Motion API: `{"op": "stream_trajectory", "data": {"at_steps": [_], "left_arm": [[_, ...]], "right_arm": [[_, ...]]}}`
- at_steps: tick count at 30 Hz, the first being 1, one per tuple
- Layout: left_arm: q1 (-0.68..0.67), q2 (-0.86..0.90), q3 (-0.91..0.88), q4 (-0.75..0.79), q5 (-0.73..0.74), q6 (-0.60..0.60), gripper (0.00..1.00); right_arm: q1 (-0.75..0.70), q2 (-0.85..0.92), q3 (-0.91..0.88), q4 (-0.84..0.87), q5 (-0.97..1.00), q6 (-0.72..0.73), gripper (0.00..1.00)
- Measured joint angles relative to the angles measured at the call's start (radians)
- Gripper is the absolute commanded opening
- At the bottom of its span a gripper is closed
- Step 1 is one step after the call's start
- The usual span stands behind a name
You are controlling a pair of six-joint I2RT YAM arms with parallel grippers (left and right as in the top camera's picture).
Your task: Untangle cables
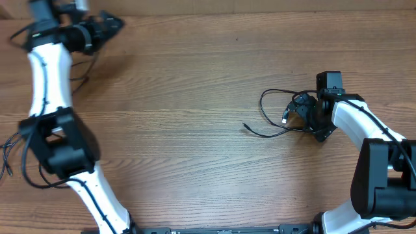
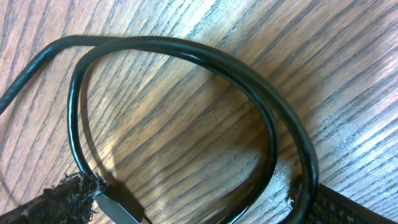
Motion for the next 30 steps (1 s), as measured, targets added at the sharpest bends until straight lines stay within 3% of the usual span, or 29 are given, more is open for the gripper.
{"op": "stream_trajectory", "data": {"at_steps": [8,13,23,30], "left_arm": [[-0.216,0.0,0.0,-0.115,-0.114,0.02,1.0],[-0.282,0.0,0.0,-0.163,-0.146,0.031,0.99],[-0.301,-0.006,0.0,-0.31,-0.17,0.044,1.0],[-0.299,-0.126,0.0,-0.378,-0.233,0.087,1.0]], "right_arm": [[0.0,0.0,0.0,0.0,0.0,0.0,1.0],[0.0,0.0,0.0,0.013,0.0,0.001,1.0],[0.0,0.0,-0.002,0.022,-0.005,-0.02,1.0],[0.0,-0.006,0.009,-0.103,0.002,-0.045,1.0]]}}
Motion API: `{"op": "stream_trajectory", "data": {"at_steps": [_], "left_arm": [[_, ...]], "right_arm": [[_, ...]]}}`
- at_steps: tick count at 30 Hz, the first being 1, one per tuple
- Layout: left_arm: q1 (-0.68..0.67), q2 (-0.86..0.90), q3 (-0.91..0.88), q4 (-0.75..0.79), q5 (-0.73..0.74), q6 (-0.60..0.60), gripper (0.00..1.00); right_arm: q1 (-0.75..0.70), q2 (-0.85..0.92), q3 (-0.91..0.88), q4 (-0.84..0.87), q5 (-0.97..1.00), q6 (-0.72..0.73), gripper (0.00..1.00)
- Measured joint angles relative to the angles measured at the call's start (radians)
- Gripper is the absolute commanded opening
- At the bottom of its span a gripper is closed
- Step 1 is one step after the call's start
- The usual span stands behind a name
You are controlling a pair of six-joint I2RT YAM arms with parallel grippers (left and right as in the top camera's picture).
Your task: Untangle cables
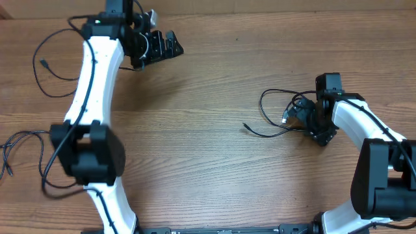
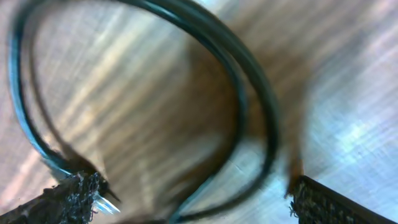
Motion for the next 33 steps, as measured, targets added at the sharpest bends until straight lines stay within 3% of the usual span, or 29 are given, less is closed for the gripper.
{"op": "stream_trajectory", "data": {"at_steps": [8,15,22,33], "left_arm": [[0.0,-0.201,0.0,-0.058,-0.043,0.039,1.0],[-0.027,-0.242,0.0,-0.107,-0.056,0.053,0.99],[-0.195,-0.242,0.0,-0.084,-0.089,0.052,1.0],[-0.494,-0.242,0.0,0.021,-0.315,0.052,1.0]], "right_arm": [[0.0,-0.233,0.03,-0.125,0.048,-0.001,1.0],[-0.001,-0.5,0.045,-0.245,0.119,-0.002,1.0],[-0.001,-0.748,0.045,-0.311,0.153,-0.004,1.0],[-0.001,-1.001,0.045,-0.392,0.166,-0.004,1.0]]}}
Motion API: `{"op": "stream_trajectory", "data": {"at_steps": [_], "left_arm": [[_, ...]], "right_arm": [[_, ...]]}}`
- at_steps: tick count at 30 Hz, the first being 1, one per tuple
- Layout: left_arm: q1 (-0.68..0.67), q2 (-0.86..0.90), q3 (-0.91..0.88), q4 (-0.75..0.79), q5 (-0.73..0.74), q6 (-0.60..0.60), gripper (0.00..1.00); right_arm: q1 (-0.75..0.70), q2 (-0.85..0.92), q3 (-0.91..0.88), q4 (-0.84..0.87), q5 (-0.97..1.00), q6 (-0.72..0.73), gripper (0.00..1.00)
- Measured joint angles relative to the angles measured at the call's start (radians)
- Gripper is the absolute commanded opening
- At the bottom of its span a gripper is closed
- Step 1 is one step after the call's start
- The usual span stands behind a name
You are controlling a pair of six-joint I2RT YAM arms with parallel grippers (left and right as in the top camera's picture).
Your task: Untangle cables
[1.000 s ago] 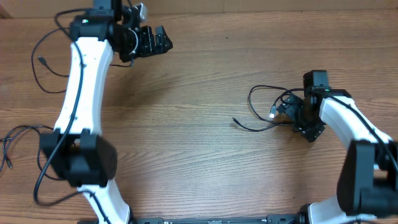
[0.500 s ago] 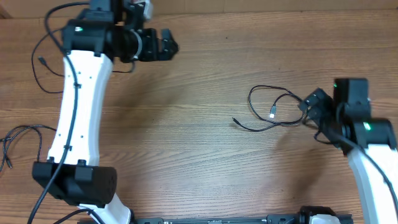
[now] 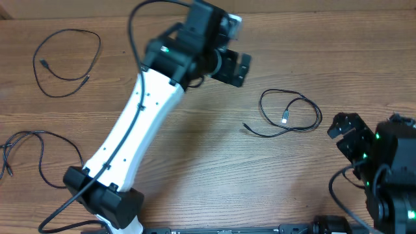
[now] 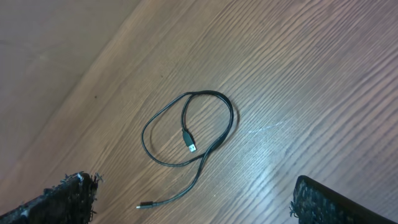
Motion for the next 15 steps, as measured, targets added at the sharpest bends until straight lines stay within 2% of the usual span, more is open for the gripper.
{"op": "stream_trajectory", "data": {"at_steps": [7,15], "left_arm": [[-0.109,0.042,0.0,0.069,-0.048,0.0,1.0],[-0.182,0.219,0.0,0.151,-0.047,0.028,1.0]], "right_arm": [[0.0,-0.048,0.0,-0.058,0.0,0.0,1.0],[0.0,-0.048,0.047,-0.145,0.0,0.0,1.0]]}}
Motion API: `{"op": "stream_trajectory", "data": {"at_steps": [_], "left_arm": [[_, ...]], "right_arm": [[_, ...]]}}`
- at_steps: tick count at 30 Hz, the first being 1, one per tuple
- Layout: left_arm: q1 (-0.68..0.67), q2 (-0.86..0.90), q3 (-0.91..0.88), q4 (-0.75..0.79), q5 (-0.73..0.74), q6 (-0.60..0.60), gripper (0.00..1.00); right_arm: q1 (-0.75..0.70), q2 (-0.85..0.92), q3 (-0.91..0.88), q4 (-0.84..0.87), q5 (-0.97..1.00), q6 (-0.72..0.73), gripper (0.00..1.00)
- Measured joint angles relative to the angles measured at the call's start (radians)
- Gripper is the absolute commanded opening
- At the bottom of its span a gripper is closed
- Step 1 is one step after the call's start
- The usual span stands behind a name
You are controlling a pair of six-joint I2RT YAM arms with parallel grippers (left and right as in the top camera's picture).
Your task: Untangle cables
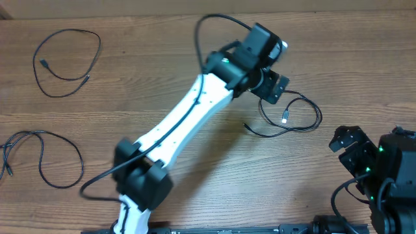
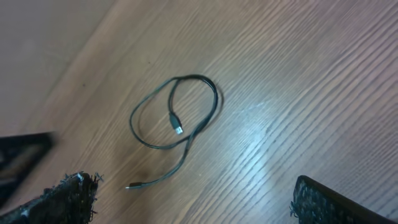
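Observation:
A thin black cable lies in a loose loop on the wood table, right of centre, its plug ends free; the right wrist view shows the same cable some way ahead. My left gripper hangs at the loop's upper left edge; its jaws cannot be made out. A dark piece of the left gripper enters the right wrist view. My right gripper is pulled back at the lower right, open, its fingertips wide apart with nothing between them.
Two other black cables lie apart on the left: one loop at the far back left, another loop at the left edge. The left arm stretches diagonally across the table's middle.
My left gripper has moved right and slightly nearer, from the upper middle of the table to the edge of the right-hand cable loop. The right arm has hardly shifted.
My right gripper was open, low over the right-hand cable, while the left gripper was at the far back left corner. A second later the left was at the back, left of centre, a cable lying behind it. Then the right was withdrawn, and the left is now at the loop.

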Motion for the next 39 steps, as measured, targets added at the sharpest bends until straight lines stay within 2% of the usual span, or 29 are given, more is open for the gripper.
{"op": "stream_trajectory", "data": {"at_steps": [6,12,19,26,35,39], "left_arm": [[-0.057,0.134,0.0,0.096,0.111,0.116,1.0],[-0.13,0.234,0.0,0.171,0.152,0.206,1.0],[-0.192,0.307,0.0,0.221,0.158,0.281,0.99],[-0.215,0.317,0.0,0.27,0.072,0.314,1.0],[-0.218,0.383,0.0,0.278,0.067,0.32,0.89],[-0.219,0.395,0.0,0.29,0.071,0.32,0.79]], "right_arm": [[0.0,-0.002,0.127,-0.064,0.0,0.0,1.0],[0.0,-0.003,0.229,-0.123,0.005,-0.001,1.0],[0.0,-0.004,0.248,-0.154,0.029,-0.001,1.0],[0.0,-0.004,0.248,-0.166,0.03,0.0,1.0],[0.0,-0.004,0.248,-0.166,0.03,-0.001,1.0],[0.0,-0.004,0.248,-0.166,0.031,0.0,1.0]]}}
